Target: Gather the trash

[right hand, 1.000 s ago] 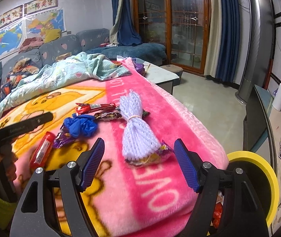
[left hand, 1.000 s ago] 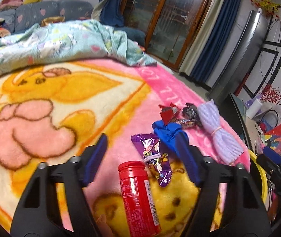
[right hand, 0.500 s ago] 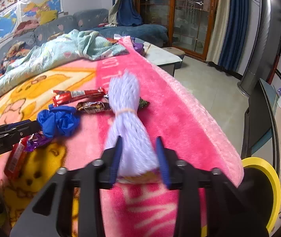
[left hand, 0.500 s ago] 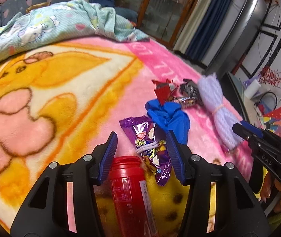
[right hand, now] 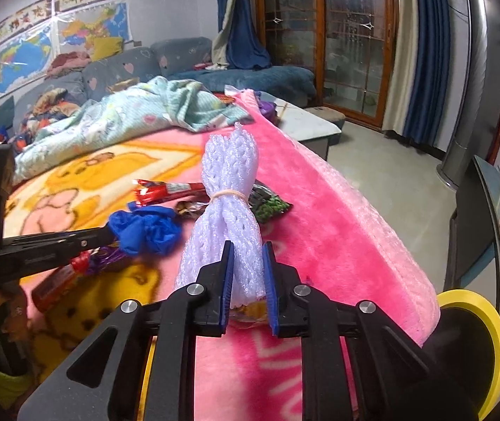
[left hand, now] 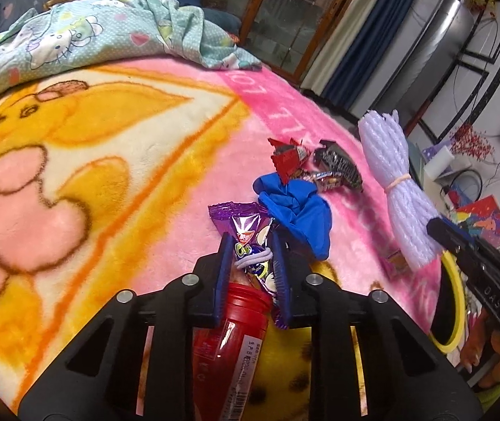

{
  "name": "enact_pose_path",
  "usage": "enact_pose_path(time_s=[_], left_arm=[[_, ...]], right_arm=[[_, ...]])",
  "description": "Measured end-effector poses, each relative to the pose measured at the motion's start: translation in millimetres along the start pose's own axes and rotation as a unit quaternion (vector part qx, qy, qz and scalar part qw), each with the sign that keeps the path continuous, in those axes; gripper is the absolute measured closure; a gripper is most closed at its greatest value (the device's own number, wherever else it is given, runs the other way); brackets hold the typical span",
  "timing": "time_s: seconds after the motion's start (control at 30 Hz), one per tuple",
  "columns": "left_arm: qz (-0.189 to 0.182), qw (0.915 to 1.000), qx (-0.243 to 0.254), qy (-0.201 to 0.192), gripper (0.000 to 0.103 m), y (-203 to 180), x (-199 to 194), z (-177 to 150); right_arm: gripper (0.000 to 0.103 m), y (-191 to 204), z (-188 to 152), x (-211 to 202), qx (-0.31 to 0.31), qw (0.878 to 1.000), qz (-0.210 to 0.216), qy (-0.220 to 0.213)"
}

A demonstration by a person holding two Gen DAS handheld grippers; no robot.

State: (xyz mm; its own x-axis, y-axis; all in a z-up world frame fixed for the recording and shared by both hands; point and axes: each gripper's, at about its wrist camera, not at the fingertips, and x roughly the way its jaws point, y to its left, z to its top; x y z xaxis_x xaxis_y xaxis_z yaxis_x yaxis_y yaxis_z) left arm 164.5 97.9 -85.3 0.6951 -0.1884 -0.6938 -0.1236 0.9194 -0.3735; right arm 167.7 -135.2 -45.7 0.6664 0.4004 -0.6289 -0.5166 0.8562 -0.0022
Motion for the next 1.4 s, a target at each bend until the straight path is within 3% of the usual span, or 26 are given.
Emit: enact_pose_path(time_s=[0.33, 0.77, 1.0, 1.2, 1.4], left_arm=[[-0.039, 0.9977, -0.051, -0.021, 0.089, 15.2, -19.3, 5.2], [-0.005, 0.9981, -0.048, -0.040, 0.092, 24.2, -45.2, 7.4], [0.021, 0.9995, 0.024, -0.007, 0.092, 8.4, -57.8, 2.5], [0.039, 0.9953, 0.084, 0.028, 0.092, -0.3, -66.6, -17.1], [0.022, 0.9935, 0.090, 0.066, 0.092, 0.3, -78.3, -31.3]], right_arm=[[0.087, 1.0, -9.2, -16.3, 0.015, 1.000, 0.024, 0.005], [0.088, -7.3, -16.3, -36.2, 0.034, 0.999, 0.034, 0.004], [0.088, -10.7, -15.9, -43.9, 0.037, 0.999, 0.037, 0.002], [0.088, -17.9, -18.1, -53.5, 0.043, 0.998, 0.037, -0.002], [0.088, -16.4, -16.5, -57.8, 0.042, 0.998, 0.040, -0.006]])
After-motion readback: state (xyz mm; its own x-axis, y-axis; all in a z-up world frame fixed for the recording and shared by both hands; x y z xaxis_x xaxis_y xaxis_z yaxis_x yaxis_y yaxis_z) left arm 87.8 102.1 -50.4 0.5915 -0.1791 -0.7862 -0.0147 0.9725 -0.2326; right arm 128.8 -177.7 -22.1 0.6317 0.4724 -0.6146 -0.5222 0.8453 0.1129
